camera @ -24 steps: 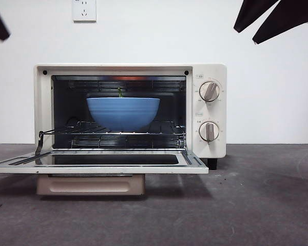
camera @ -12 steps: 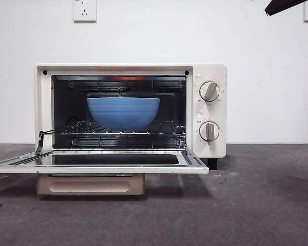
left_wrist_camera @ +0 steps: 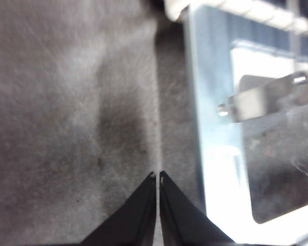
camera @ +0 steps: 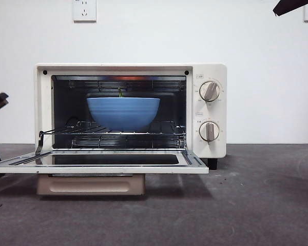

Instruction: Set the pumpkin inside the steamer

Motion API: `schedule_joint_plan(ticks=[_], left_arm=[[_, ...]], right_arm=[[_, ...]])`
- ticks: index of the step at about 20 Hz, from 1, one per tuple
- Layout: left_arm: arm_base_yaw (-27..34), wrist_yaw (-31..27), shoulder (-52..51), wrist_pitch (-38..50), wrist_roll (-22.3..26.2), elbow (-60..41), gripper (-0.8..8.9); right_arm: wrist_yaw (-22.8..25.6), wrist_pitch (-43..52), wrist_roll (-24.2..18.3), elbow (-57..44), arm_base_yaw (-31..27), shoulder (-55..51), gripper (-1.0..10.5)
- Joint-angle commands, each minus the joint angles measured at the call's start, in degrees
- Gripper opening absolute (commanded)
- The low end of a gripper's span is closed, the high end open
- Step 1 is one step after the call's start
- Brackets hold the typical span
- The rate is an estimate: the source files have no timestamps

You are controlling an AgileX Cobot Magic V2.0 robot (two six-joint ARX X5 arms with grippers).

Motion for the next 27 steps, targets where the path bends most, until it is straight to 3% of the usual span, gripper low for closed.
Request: schedule_joint_plan(ticks=[1, 13, 19, 23, 27], left_arm=[[0.11, 1.44, 3.08, 0.74, 0.50, 0.22, 0.11], [0.17, 16.48, 4.94, 2.84, -0.46, 0.22, 0.11], [1.01, 24.02, 4.50, 8.37, -5.20, 0.26, 0.11], [2.82, 24.28, 2.19, 11.37, -7.96, 0.26, 0.11], [4.00, 24.28, -0.81, 19.45, -14.03, 0.26, 0.11]], right_arm=[[-0.13, 0.26, -0.39, 0.66, 0.31, 0.15, 2.0], [-0.07, 0.31, -0.42, 0.66, 0.31, 0.15, 2.0], [-0.07, 0.28, -0.22, 0.66, 0.31, 0.13, 2.0], [-0.07, 0.31, -0.22, 0.66, 0.31, 0.13, 2.0], [-0.07, 0.33, -0.22, 0.66, 0.31, 0.13, 2.0]])
